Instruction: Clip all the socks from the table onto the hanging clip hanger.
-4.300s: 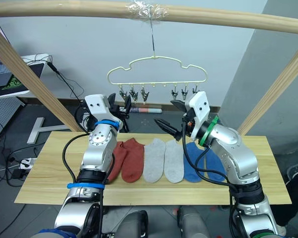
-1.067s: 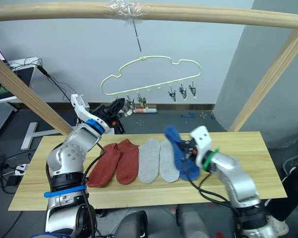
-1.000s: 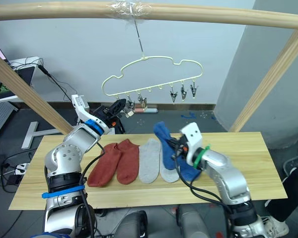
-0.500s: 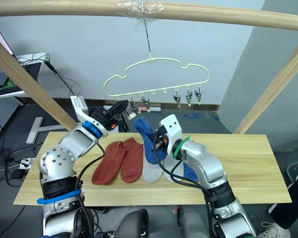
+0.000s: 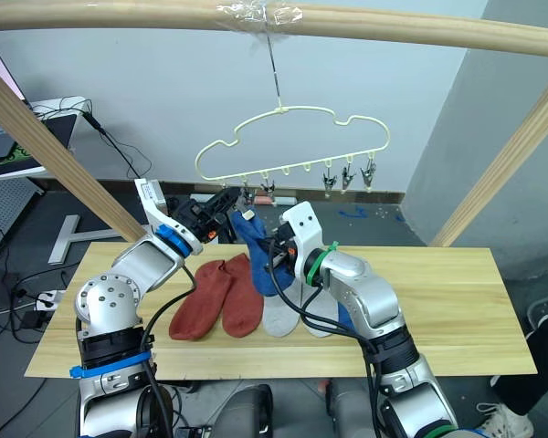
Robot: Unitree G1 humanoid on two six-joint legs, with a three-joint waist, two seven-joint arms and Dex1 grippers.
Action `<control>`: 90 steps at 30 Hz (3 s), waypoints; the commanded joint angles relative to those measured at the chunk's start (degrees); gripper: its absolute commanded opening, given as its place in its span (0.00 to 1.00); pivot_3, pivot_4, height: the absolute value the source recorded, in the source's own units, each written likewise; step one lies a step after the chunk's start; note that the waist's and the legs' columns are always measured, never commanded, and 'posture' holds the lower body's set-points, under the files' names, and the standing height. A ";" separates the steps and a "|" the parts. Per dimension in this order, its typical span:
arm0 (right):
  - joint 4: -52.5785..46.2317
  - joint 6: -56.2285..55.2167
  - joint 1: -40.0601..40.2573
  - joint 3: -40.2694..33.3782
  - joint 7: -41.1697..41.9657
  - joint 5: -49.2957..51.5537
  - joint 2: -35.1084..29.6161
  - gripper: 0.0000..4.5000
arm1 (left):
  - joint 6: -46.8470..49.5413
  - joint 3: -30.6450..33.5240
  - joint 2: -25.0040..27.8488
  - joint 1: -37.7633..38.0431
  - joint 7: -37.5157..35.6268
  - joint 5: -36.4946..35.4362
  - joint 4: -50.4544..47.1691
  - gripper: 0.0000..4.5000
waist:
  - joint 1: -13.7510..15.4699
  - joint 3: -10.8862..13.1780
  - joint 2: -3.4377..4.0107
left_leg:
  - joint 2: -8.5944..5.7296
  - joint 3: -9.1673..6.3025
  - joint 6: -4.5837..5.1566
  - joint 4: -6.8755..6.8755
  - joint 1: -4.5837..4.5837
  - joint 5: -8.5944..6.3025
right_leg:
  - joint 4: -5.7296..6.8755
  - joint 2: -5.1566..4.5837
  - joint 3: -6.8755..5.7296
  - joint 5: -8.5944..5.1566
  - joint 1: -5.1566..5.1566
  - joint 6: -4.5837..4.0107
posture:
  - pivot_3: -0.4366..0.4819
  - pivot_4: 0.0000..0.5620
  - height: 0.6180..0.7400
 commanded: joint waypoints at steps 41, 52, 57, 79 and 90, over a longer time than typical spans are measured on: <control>-14.66 6.11 2.43 -10.41 3.15 11.88 -12.70 1.00 | -25.88 -23.73 7.25 9.30 -8.49 30.93 -12.03 0.66 | 1.86 0.06 0.08 | -0.11 -0.02 0.01 0.01 -0.45 0.00 | -0.32 -0.22 -0.08 -0.02 -0.10 -0.03 | 0.50 0.43 1.00; -18.13 4.79 2.08 -13.00 5.47 13.81 -18.72 1.00 | -41.18 -26.63 -0.94 2.17 -4.28 44.95 5.25 0.52 | 1.29 0.05 0.07 | -0.06 -0.01 0.01 0.00 -0.46 0.00 | -0.29 -0.03 -0.12 -0.01 -0.12 -0.02 | 0.42 0.43 1.00; -19.83 5.15 1.72 -14.52 3.93 14.62 -18.87 1.00 | -46.27 -25.21 -3.42 -0.96 -1.59 47.68 12.71 0.52 | 1.22 0.05 0.07 | -0.08 0.05 0.01 0.12 -0.47 0.00 | -0.25 -0.05 -0.10 0.01 -0.10 0.00 | 0.39 0.43 1.00; -21.42 6.26 0.98 -15.73 1.52 16.11 -20.52 1.00 | -56.41 -21.48 -6.56 -9.72 0.78 50.96 28.29 0.52 | -0.16 0.05 0.07 | -0.08 0.12 0.02 0.21 -0.47 -0.01 | -0.17 -0.06 -0.16 0.02 -0.11 0.04 | 0.35 0.43 1.00; -21.03 6.28 0.47 -16.15 1.30 16.49 -20.91 1.00 | -59.30 -20.81 -6.24 -12.31 3.06 52.69 32.40 0.52 | -0.17 0.05 0.07 | -0.08 0.14 0.02 0.27 -0.47 -0.01 | -0.12 -0.05 -0.17 0.03 -0.11 0.05 | 0.34 0.43 1.00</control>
